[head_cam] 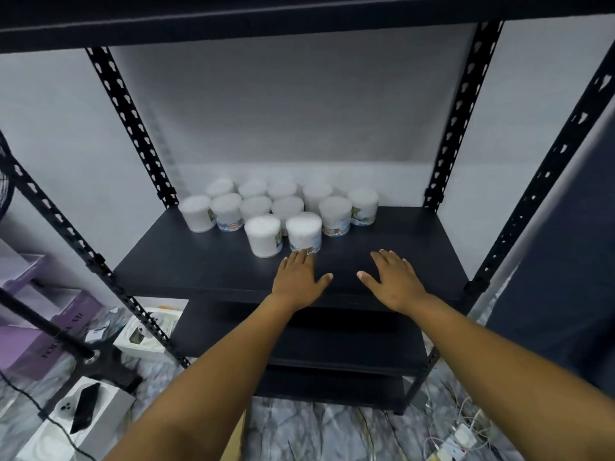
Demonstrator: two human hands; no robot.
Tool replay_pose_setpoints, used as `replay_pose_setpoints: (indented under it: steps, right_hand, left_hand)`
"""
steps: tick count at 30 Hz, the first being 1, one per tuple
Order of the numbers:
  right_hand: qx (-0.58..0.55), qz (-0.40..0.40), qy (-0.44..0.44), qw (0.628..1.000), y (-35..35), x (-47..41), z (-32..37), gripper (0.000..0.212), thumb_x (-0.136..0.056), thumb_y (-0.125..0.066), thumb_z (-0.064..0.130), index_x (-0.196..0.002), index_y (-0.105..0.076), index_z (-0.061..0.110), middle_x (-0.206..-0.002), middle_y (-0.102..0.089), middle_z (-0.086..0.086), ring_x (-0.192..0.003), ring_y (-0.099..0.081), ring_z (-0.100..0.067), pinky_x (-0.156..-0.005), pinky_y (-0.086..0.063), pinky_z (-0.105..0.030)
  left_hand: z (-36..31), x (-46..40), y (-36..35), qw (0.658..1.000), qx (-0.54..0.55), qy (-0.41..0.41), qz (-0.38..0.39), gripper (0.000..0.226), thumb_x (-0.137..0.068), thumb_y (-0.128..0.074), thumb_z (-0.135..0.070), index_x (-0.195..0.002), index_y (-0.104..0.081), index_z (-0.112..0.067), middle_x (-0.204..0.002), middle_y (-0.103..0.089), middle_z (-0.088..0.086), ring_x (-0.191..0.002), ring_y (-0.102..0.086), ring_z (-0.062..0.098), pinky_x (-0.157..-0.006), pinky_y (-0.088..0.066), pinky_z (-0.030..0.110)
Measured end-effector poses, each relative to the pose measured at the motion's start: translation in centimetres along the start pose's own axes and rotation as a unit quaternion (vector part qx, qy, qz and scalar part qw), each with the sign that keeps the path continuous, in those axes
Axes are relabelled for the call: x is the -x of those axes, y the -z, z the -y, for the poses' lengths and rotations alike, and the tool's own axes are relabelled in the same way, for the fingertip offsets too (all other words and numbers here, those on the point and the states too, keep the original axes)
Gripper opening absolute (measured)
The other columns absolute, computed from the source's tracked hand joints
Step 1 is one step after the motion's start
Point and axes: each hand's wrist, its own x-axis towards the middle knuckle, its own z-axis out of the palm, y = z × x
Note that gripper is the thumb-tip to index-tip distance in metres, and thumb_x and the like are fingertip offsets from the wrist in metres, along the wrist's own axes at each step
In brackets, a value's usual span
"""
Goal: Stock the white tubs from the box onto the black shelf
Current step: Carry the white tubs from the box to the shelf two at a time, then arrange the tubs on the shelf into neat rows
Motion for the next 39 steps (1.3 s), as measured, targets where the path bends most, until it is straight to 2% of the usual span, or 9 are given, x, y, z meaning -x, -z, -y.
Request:
replay_pose_setpoints:
  steps: [5,12,21,27,34,39]
  right_hand:
    - [-0.002,-0.024,-0.011,1.000,0.9,-2.9,-1.6,0.073,-0.093,-0.035,0.059,-0.148,-0.021,0.014,-0.157,-0.018,-0.009,-0.145,-0.012,-0.024,-0.119,-0.010,-0.042]
    - [-0.016,-0.036,-0.025,0.999,2.1,-7.3,-3.4,0.075,-0.092,-0.037,0.060,-0.149,-0.021,0.014,-0.157,-0.018,-0.009,-0.145,-0.013,-0.024,-0.119,-0.011,-0.041]
    - [0.003,-0.017,0.016,1.000,4.4,-13.3,-5.1,0.074,-0.090,-0.039,0.061,-0.146,-0.024,0.015,-0.151,-0.029,-0.013,-0.140,-0.026,-0.028,-0.116,-0.021,-0.044]
    - [0.003,0.004,0.031,1.000,5.0,-17.0,-5.3,0.076,-0.090,-0.043,0.059,-0.147,-0.022,0.013,-0.150,-0.029,-0.013,-0.135,-0.031,-0.029,-0.112,-0.028,-0.039]
    - [-0.008,0.037,0.037,0.999,4.6,-20.2,-5.6,0.080,-0.090,-0.045,0.059,-0.150,-0.013,0.016,-0.159,-0.009,-0.007,-0.144,-0.015,-0.025,-0.117,-0.018,-0.038]
    - [-0.019,0.035,0.069,0.997,4.3,-22.0,-5.4,0.079,-0.090,-0.054,0.047,-0.150,-0.013,0.014,-0.158,-0.008,-0.008,-0.145,-0.012,-0.025,-0.117,-0.015,-0.036]
  left_hand:
    - [-1.1,-4.0,-0.1,0.999,0.010,-0.039,-0.029,0.071,-0.091,-0.041,-0.059,-0.143,-0.034,-0.012,-0.149,-0.034,0.012,-0.139,-0.027,0.029,-0.115,-0.023,0.044]
    - [-2.0,-9.0,0.2,0.997,-0.010,-0.068,-0.034,0.069,-0.091,-0.042,-0.057,-0.140,-0.037,-0.009,-0.145,-0.039,0.013,-0.135,-0.031,0.029,-0.113,-0.024,0.040]
    - [-3.4,-14.0,0.4,0.999,0.006,-0.036,-0.035,0.061,-0.092,-0.047,-0.050,-0.137,-0.040,-0.009,-0.139,-0.044,0.012,-0.129,-0.038,0.029,-0.108,-0.030,0.038]
    - [-3.6,-16.3,0.2,0.999,-0.014,0.005,-0.032,0.067,-0.091,-0.048,-0.051,-0.142,-0.034,-0.010,-0.144,-0.039,0.013,-0.132,-0.036,0.030,-0.109,-0.029,0.039]
    - [-4.0,-18.3,0.0,0.999,-0.042,0.008,-0.019,0.067,-0.090,-0.053,-0.046,-0.143,-0.032,-0.012,-0.146,-0.036,0.013,-0.132,-0.034,0.031,-0.110,-0.028,0.040]
    - [-3.8,-19.6,0.0,0.999,-0.050,0.005,0.001,0.066,-0.091,-0.054,-0.039,-0.146,-0.028,-0.015,-0.150,-0.029,0.012,-0.136,-0.029,0.031,-0.112,-0.025,0.040]
